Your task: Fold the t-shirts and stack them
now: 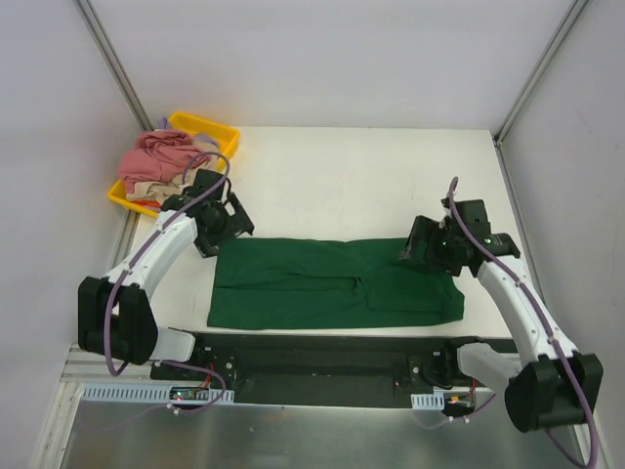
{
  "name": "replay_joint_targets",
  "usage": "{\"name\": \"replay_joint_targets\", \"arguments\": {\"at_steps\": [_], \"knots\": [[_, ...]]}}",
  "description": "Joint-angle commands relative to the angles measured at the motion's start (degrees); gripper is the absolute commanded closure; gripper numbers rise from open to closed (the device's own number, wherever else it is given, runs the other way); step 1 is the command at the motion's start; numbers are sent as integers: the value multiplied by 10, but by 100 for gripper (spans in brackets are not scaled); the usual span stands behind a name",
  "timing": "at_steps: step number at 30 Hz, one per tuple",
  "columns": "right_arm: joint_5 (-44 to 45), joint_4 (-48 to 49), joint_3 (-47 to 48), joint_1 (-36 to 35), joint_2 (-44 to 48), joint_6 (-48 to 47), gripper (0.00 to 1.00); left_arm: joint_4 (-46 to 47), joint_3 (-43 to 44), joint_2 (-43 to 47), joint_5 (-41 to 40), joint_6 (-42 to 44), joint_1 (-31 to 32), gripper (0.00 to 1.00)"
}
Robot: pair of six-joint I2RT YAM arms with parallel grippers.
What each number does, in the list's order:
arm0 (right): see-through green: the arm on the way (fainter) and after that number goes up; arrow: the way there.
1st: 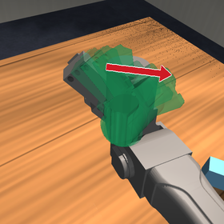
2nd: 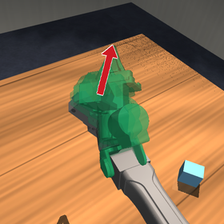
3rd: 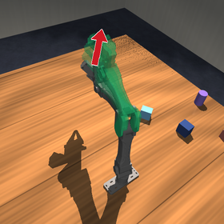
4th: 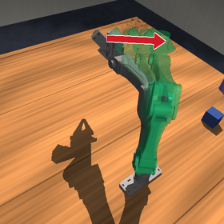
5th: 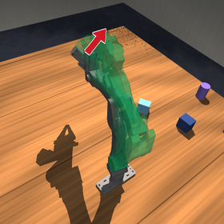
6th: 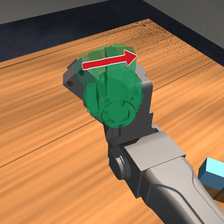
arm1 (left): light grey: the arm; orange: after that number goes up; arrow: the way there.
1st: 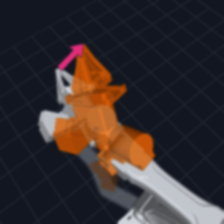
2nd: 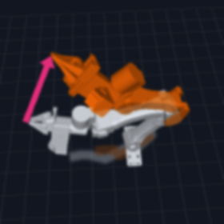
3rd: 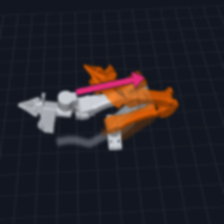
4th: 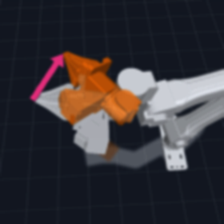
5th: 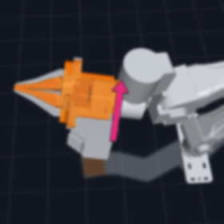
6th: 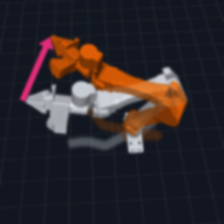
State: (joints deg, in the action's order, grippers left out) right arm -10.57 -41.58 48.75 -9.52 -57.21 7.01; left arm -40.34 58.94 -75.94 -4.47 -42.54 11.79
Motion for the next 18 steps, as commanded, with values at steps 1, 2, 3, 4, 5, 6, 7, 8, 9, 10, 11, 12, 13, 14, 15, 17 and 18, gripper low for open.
{"name": "replay_joint_targets", "arguments": {"at_steps": [1, 2, 3, 4, 5, 6, 7, 8, 9, 10, 11, 12, 13, 14, 15, 17, 18], "knots": [[-44, 75, -19, -4, -78, 65, 4, 75, 17, -73, 112, 26, 35, 1], [-44, 89, -26, -3, -97, 74, 4, 76, 21, -96, 114, 27, 41, 1], [-44, 105, -30, -4, -125, 75, 4, 77, 24, -114, 118, 31, 47, 1], [-39, 114, -26, -4, -151, 74, 4, 79, 24, -134, 122, 33, 50, 1], [-25, 114, -14, -4, -184, 77, 4, 80, 21, -153, 124, 33, 50, 1], [-8, 112, 2, -2, -218, 76, 4, 81, 17, -165, 126, 36, 50, 1], [13, 109, 18, -1, -248, 75, 4, 81, 14, -177, 125, 37, 50, 1], [20, 101, 38, 2, -279, 76, 4, 81, 8, -184, 125, 39, 50, 1], [20, 102, 55, 6, -306, 71, 4, 81, 1, -189, 124, 42, 50, 1], [21, 98, 77, 8, -338, 71, 4, 81, -5, -191, 122, 42, 50, 1], [20, 97, 103, 14, -364, 68, 4, 81, -14, -188, 121, 44, 50, 1], [17, 99, 129, 17, -395, 62, 4, 81, -30, -185, 124, 41, 50, 1], [17, 98, 169, 22, -433, 55, 4, 81, -42, -180, 132, 34, 50, 1], [19, 94, 212, 25, -472, 47, 4, 84, -54, -178, 153, 33, 52, 1], [9, 81, 272, 25, -523, 44, 4, 89, -63, -175, 174, 33, 57, 1], [-28, 22, 421, 22, -646, 39, 4, 94, -69, -173, 227, 38, 81, 1], [-40, 3, 509, 17, -701, 34, 4, 99, -68, -172, 255, 43, 98, 1]]}}
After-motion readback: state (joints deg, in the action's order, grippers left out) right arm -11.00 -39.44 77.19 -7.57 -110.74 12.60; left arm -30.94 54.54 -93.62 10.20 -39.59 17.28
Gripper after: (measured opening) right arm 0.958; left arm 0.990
